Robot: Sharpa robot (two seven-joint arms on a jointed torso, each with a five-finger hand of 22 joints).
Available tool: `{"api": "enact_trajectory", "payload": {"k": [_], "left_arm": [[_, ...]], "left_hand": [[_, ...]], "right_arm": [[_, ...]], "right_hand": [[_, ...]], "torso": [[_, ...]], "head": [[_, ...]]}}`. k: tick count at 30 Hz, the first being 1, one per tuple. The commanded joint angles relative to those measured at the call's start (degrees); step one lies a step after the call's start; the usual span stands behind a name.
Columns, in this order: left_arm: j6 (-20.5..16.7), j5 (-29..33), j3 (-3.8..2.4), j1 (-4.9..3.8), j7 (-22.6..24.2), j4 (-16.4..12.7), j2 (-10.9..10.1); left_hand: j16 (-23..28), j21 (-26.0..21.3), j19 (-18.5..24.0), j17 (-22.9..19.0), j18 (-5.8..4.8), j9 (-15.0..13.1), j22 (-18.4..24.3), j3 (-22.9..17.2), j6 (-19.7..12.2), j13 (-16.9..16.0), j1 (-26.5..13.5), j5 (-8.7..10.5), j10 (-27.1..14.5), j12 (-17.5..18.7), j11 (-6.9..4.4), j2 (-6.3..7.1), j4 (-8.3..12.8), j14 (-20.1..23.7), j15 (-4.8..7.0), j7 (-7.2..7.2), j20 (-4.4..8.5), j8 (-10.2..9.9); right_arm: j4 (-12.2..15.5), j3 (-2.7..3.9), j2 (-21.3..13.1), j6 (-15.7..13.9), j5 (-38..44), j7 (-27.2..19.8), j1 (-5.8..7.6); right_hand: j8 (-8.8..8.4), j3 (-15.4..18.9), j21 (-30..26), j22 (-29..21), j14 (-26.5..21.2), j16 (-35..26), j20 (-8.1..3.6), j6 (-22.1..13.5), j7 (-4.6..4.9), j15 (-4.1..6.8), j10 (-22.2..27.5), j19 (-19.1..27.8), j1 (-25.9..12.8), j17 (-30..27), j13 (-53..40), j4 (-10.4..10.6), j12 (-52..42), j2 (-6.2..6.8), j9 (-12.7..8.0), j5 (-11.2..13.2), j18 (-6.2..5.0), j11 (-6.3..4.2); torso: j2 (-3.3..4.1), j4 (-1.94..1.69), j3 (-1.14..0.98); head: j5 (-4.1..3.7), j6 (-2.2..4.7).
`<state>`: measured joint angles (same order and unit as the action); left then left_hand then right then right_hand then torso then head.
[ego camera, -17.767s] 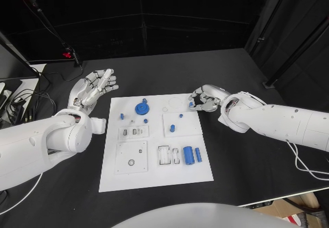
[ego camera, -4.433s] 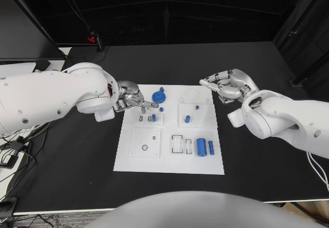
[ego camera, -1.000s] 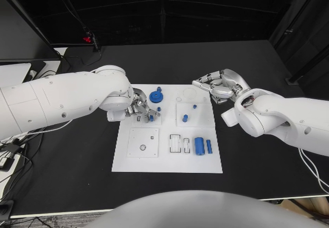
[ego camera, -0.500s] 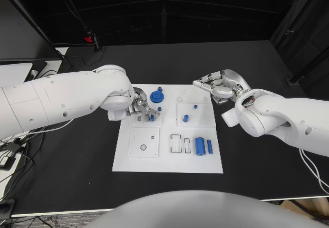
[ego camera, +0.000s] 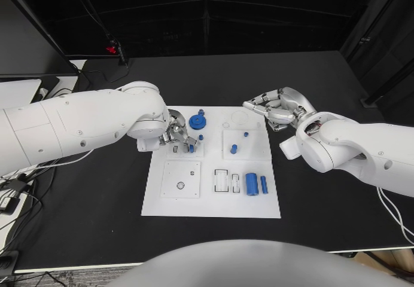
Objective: Assemble the parts on the task board
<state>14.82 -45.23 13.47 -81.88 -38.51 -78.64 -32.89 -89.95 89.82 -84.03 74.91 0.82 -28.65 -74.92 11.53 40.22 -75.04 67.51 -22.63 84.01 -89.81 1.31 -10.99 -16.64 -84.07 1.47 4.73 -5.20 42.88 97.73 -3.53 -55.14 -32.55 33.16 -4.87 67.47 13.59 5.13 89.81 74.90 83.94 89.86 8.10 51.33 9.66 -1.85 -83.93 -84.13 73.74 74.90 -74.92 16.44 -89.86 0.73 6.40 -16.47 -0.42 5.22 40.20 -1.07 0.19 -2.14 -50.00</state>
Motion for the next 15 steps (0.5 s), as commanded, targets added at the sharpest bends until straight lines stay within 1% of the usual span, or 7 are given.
{"api": "enact_trajectory", "payload": {"k": [1, 4, 8, 11, 15], "left_arm": [[-0.01, 0.06, -0.02, -0.05, 0.81, 0.01, -0.03], [0.15, 0.06, -0.02, -0.05, 1.07, 0.00, -0.04], [0.26, 0.06, -0.02, -0.05, 1.30, 0.06, 0.00], [0.34, 0.06, -0.02, -0.05, 1.35, 0.09, 0.02], [0.43, 0.06, -0.02, -0.05, 1.55, 0.17, 0.01]], "left_hand": [[-0.05, 0.18, -5.97, 15.09, -0.82, -0.41, -15.08, -0.62, -0.24, -14.96, 1.29, -0.48, 5.99, -0.19, -0.32, -0.58, -0.07, -5.93, 0.40, -0.16, 0.27, 0.38], [-0.05, 0.18, -5.97, 15.09, -0.82, -0.63, -15.08, -0.90, -0.25, -14.96, 1.90, -0.62, 5.99, -0.19, -0.36, -0.73, -0.02, -5.93, 0.45, -0.24, 0.30, 0.35], [-0.05, 0.18, -5.97, 15.09, -0.82, -0.78, -15.08, -0.92, -0.26, -14.96, 2.31, -0.63, 5.99, -0.19, -0.39, -0.48, 0.03, -5.93, 0.48, -0.26, 0.32, 0.33], [-0.05, 0.18, -5.97, 15.09, -0.82, -0.82, -15.08, -0.92, -0.25, -14.96, 2.40, -0.63, 5.99, -0.19, -0.40, -0.42, 0.03, -5.93, 0.49, -0.26, 0.33, 0.32], [-0.05, 0.18, -5.97, 15.09, -0.82, -1.01, -15.08, -1.05, -0.15, -14.96, 2.92, -0.71, 5.99, -0.19, -0.45, -0.32, 0.05, -5.93, 0.52, -0.33, 0.36, 0.34]], "right_arm": [[-0.02, 0.02, 0.05, 0.08, 0.11, -0.11, 0.07], [-0.03, 0.02, 0.09, 0.06, 0.11, -0.01, 0.07], [-0.07, 0.02, 0.11, 0.02, 0.11, 0.12, 0.06], [-0.08, 0.02, 0.12, -0.01, 0.11, 0.21, 0.06], [-0.07, 0.02, 0.13, -0.02, 0.11, 0.30, 0.06]], "right_hand": [[0.49, 0.39, 0.19, 15.10, 6.06, 0.14, 0.34, -0.58, 0.00, -0.28, -6.07, -5.87, -0.13, 15.10, -15.08, 0.12, -0.14, -0.55, 0.08, 0.01, 0.42, 0.27], [0.57, 0.47, 0.19, 15.10, 6.06, 0.14, 0.34, -0.60, 0.00, -0.28, -6.07, -5.87, -0.17, 15.10, -15.08, 0.12, -0.14, -0.60, 0.10, 0.01, 0.42, 0.26], [0.57, 0.47, 0.19, 15.10, 6.06, 0.14, 0.34, -0.60, 0.00, -0.28, -6.07, -5.87, -0.17, 15.10, -15.08, 0.12, -0.14, -0.60, 0.10, 0.01, 0.42, 0.26], [0.57, 0.47, 0.19, 15.10, 6.06, 0.14, 0.34, -0.60, 0.00, -0.28, -6.07, -5.87, -0.17, 15.10, -15.08, 0.12, -0.14, -0.60, 0.10, 0.01, 0.42, 0.26], [0.64, 0.52, 0.19, 15.10, 6.06, 0.14, 0.34, -0.64, -0.01, -0.28, -6.07, -5.87, -0.18, 15.10, -15.08, 0.11, -0.14, -0.68, 0.11, -0.05, 0.42, 0.26]], "torso": [[0.03, 0.09, 0.04], [0.03, 0.07, 0.04], [0.01, 0.03, 0.03], [0.02, 0.06, 0.02], [0.05, 0.09, 0.01]], "head": [[0.01, 0.00], [-0.06, 0.00], [-0.10, 0.00], [0.08, 0.00], [-0.10, 0.00]]}}
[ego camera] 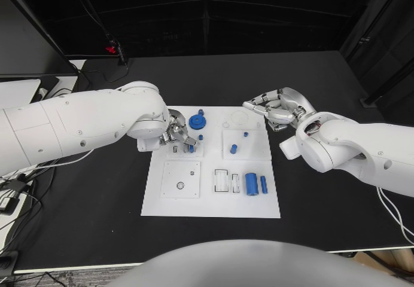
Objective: Assemble the parts on the task board
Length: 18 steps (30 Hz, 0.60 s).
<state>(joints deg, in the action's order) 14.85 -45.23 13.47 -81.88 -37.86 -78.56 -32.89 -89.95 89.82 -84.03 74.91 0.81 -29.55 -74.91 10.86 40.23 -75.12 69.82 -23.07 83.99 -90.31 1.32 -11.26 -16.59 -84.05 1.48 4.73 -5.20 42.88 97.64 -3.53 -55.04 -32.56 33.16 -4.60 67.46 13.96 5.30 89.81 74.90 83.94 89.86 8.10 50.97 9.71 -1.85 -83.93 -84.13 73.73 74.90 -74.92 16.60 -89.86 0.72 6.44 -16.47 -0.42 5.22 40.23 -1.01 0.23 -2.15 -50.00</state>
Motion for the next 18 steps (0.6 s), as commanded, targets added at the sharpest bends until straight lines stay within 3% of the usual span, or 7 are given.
{"api": "enact_trajectory", "payload": {"k": [1, 12, 18], "left_arm": [[0.47, 0.06, -0.02, -0.05, 1.05, 0.15, 0.02], [0.80, 0.06, -0.02, -0.04, 1.67, 0.65, 0.37], [0.71, 0.06, -0.02, -0.04, 2.03, 0.61, 0.31]], "left_hand": [[-0.05, 0.18, -5.97, 15.09, -0.81, -0.23, -15.09, -0.53, -0.10, -14.88, 1.05, -0.34, 6.01, 0.31, -0.50, 0.00, 0.01, -5.95, 0.55, -0.38, 0.38, 0.34], [-0.05, 0.18, -5.97, 15.09, -0.81, -1.34, -15.09, -2.74, 0.32, -14.88, 6.78, -1.58, 6.01, 0.31, -0.90, 0.85, 0.40, -5.95, 1.06, -0.82, 0.78, -0.12], [-0.05, 0.18, -5.97, 15.09, -0.81, -1.92, -15.09, -4.70, 0.70, -14.88, 10.29, -5.03, 6.01, 0.31, -1.07, 1.65, 0.49, -5.95, 1.31, -1.00, 1.05, -0.65]], "right_arm": [[0.01, 0.02, 0.03, -0.03, 0.11, 0.05, 0.07], [-0.03, 0.02, 0.10, -0.15, 0.11, 0.22, 0.06], [-0.12, 0.02, 0.04, -0.27, 0.11, 0.39, 0.06]], "right_hand": [[0.27, 0.35, 0.19, 15.10, 6.06, 0.14, 0.34, -0.28, -0.06, -0.28, -6.07, -5.87, -0.17, 15.10, -15.08, -0.06, -0.14, -0.68, 0.07, -0.05, 0.42, 0.26], [0.31, 0.38, 0.19, 15.10, 6.06, 0.14, 0.34, -0.32, -0.06, -0.28, -6.07, -5.87, -0.15, 15.10, -15.08, -0.07, -0.14, -0.73, 0.07, -0.10, 0.42, 0.26], [0.40, 0.43, 0.19, 15.10, 6.06, 0.14, 0.33, -0.40, -0.06, -0.28, -6.07, -5.87, -0.11, 15.10, -15.08, -0.10, -0.14, -0.83, 0.08, -0.21, 0.42, 0.26]], "torso": [[0.01, -0.01, -0.03], [0.01, 0.02, -0.04], [0.03, -0.07, 0.00]], "head": [[-0.14, 0.00], [-0.13, 0.00], [-0.22, 0.00]]}}
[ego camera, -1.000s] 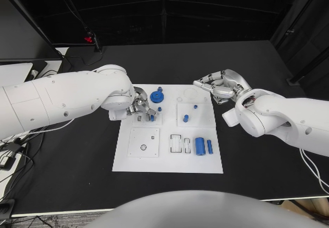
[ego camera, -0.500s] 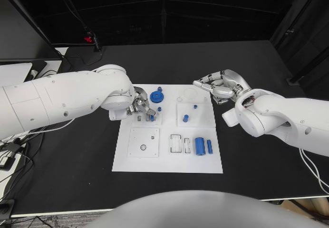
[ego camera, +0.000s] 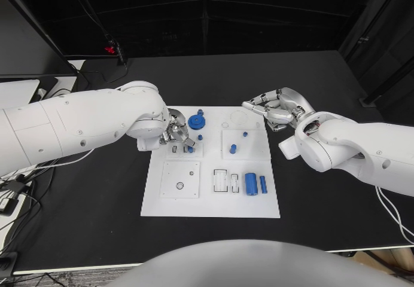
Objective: Assemble the parts on the task board
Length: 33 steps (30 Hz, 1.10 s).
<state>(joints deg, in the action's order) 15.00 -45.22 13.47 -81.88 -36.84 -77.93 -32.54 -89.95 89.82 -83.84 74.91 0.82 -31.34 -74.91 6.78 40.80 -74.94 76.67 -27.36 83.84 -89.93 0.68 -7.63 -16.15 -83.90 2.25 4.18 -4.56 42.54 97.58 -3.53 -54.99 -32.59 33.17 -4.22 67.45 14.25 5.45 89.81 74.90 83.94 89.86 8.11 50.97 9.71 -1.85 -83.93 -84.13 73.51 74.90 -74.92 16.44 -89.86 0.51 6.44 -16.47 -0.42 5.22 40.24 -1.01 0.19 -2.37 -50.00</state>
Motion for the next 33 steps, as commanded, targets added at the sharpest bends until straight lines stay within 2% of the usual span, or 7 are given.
{"api": "enact_trajectory", "payload": {"k": [1, 6, 16, 22, 33], "left_arm": [[0.48, 0.05, -0.02, -0.04, 1.11, -0.04, -0.05], [0.01, 0.05, -0.02, -0.05, 1.62, -0.15, -0.18], [-1.29, 0.05, -0.03, -0.05, 2.09, -0.53, -0.89], [-2.38, 0.05, -0.03, -0.22, 2.56, -1.74, -2.22], [-4.61, 1.30, -0.04, -1.39, 3.43, -4.94, -6.14]], "left_hand": [[-0.05, 0.18, -6.16, 15.09, -0.82, -0.23, -15.09, -1.03, 0.18, -15.06, 4.11, -1.51, 6.16, -0.07, -0.48, -1.80, 0.23, -6.10, 0.60, -0.50, 0.44, -0.38], [-0.05, 0.18, -6.16, 15.09, -0.82, -0.69, -15.09, -2.94, 0.33, -15.06, 6.94, -3.97, 6.16, -0.07, -0.53, -0.82, 0.99, -6.10, 0.77, -0.54, 0.60, -0.70], [-0.05, 0.18, -6.16, 15.09, -0.82, -1.53, -15.09, -6.14, 0.52, -15.06, 9.77, -5.85, 6.16, -0.07, -0.30, 0.47, 1.48, -6.10, 0.72, -0.25, 0.68, -1.09], [-0.05, 0.18, -6.16, 15.09, -0.82, -1.69, -15.09, -6.52, 0.61, -15.06, 9.73, -6.12, 6.16, -0.07, -0.23, 0.74, 1.22, -6.10, 0.67, -0.18, 0.66, -1.12], [-0.05, 0.18, -6.16, 15.09, -0.82, -1.93, -15.09, -7.21, 0.96, -15.06, 9.51, -6.39, 6.16, -0.07, -0.20, 0.75, 0.47, -6.10, 0.63, -0.17, 0.61, -1.18]], "right_arm": [[-0.09, 0.02, -0.02, -0.27, 0.11, 0.02, 0.07], [-0.18, 0.02, -0.03, -0.32, 0.11, 0.10, 0.06], [-0.47, 0.02, -0.05, -0.36, 0.11, 0.21, -0.05], [-0.72, 0.01, 0.06, -0.28, 0.11, 0.32, -0.16], [-0.88, 0.01, 0.16, -0.29, 0.11, 0.34, -0.26]], "right_hand": [[0.11, 0.28, 0.19, 15.10, 6.06, 0.14, 0.33, -0.40, -0.06, -0.28, -6.07, -5.87, 0.11, 15.10, -15.08, 0.06, -0.14, -0.61, 0.08, -0.21, 0.42, 0.25], [0.11, 0.28, 0.19, 15.10, 6.06, 0.14, 0.33, -0.40, -0.06, -0.28, -6.07, -5.87, 0.11, 15.10, -15.08, 0.06, -0.14, -0.61, 0.08, -0.21, 0.42, 0.25], [0.27, 0.35, 0.19, 15.10, 6.06, 0.14, 0.33, -0.46, -0.06, -0.27, -6.07, -5.87, 0.18, 15.10, -15.08, 0.04, -0.14, -0.79, 0.12, -0.36, 0.42, 0.24], [0.30, 0.36, 0.19, 15.10, 6.06, 0.14, 0.33, -0.47, -0.07, -0.27, -6.07, -5.87, 0.18, 15.10, -15.08, 0.04, -0.14, -0.83, 0.12, -0.37, 0.42, 0.24], [0.39, 0.40, 0.19, 15.10, 6.06, 0.14, 0.33, -0.50, -0.07, -0.27, -6.07, -5.87, 0.17, 15.10, -15.08, 0.07, -0.14, -0.95, 0.14, -0.40, 0.42, 0.24]], "torso": [[0.01, -0.07, 0.04], [0.01, -0.04, 0.03], [0.01, -0.10, 0.02], [-0.02, -0.06, -0.01], [-0.01, -0.04, 0.00]], "head": [[-0.02, 0.00], [-0.05, 0.00], [-0.07, 0.00], [0.22, 0.00], [0.83, 0.00]]}}
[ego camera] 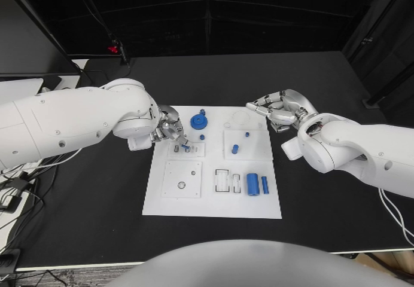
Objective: Assemble the parts on the task board
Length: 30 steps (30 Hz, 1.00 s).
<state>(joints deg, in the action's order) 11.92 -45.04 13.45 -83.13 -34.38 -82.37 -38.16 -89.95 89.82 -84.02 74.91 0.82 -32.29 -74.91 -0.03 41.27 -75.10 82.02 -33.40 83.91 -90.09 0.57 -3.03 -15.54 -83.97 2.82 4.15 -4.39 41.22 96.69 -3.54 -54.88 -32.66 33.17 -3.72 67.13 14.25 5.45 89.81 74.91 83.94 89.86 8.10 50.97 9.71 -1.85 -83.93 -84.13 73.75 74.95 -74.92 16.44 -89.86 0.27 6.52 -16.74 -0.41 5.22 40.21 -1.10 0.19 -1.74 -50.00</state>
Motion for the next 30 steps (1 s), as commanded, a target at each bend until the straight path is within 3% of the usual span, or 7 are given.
{"api": "enact_trajectory", "payload": {"k": [1, 11, 30], "left_arm": [[-1.49, 1.32, -0.02, -0.17, 0.88, -0.65, -0.79], [0.04, 2.18, 0.00, -0.14, -0.52, -0.83, -1.94], [0.65, 2.89, 0.00, 0.59, -2.75, 1.59, 0.32]], "left_hand": [[-0.05, 0.18, -5.98, 15.09, -0.82, -0.99, -15.09, -0.58, 0.53, -14.90, 4.16, -0.42, 6.09, 0.09, -0.08, -3.89, -0.26, -6.03, 0.05, -0.13, 0.43, 0.09], [-0.05, 0.18, -5.98, 15.09, -0.82, -1.10, -15.09, -1.55, 0.77, -14.90, 3.95, -0.75, 6.09, 0.09, -0.02, -4.10, -0.97, -6.03, 0.02, -0.04, 0.39, -0.25], [-0.05, 0.18, -5.98, 15.09, -0.82, -1.14, -15.09, -2.01, 0.78, -14.90, 3.52, -0.84, 6.09, 0.09, 0.04, -4.14, -1.13, -6.03, -0.05, 0.03, 0.37, -0.54]], "right_arm": [[0.02, 0.02, 0.06, -0.23, 0.11, -0.16, 0.06], [0.14, 0.02, 0.06, -0.30, 0.11, -0.27, 0.04], [0.36, 0.02, 0.06, -0.15, 0.11, -0.43, 0.04]], "right_hand": [[0.39, 0.41, 0.19, 15.09, 6.06, 0.14, 0.33, -0.50, -0.07, -0.27, -6.07, -5.87, -0.07, 15.05, -15.08, 0.07, -0.14, -0.72, 0.06, -0.13, 0.41, 0.24], [0.44, 0.44, 0.19, 15.09, 6.06, 0.14, 0.33, -0.51, -0.08, -0.27, -6.07, -5.87, -0.07, 15.05, -15.08, 0.08, -0.14, -0.78, 0.07, -0.14, 0.41, 0.24], [0.48, 0.47, 0.19, 15.09, 6.06, 0.14, 0.33, -0.54, -0.08, -0.26, -6.07, -5.87, -0.08, 15.05, -15.08, 0.08, -0.14, -0.82, 0.07, -0.15, 0.41, 0.24]], "torso": [[0.02, 0.05, 0.00], [0.00, 0.11, 0.01], [0.05, 0.03, 0.06]], "head": [[0.27, 0.00], [0.64, 0.00], [0.45, 0.00]]}}
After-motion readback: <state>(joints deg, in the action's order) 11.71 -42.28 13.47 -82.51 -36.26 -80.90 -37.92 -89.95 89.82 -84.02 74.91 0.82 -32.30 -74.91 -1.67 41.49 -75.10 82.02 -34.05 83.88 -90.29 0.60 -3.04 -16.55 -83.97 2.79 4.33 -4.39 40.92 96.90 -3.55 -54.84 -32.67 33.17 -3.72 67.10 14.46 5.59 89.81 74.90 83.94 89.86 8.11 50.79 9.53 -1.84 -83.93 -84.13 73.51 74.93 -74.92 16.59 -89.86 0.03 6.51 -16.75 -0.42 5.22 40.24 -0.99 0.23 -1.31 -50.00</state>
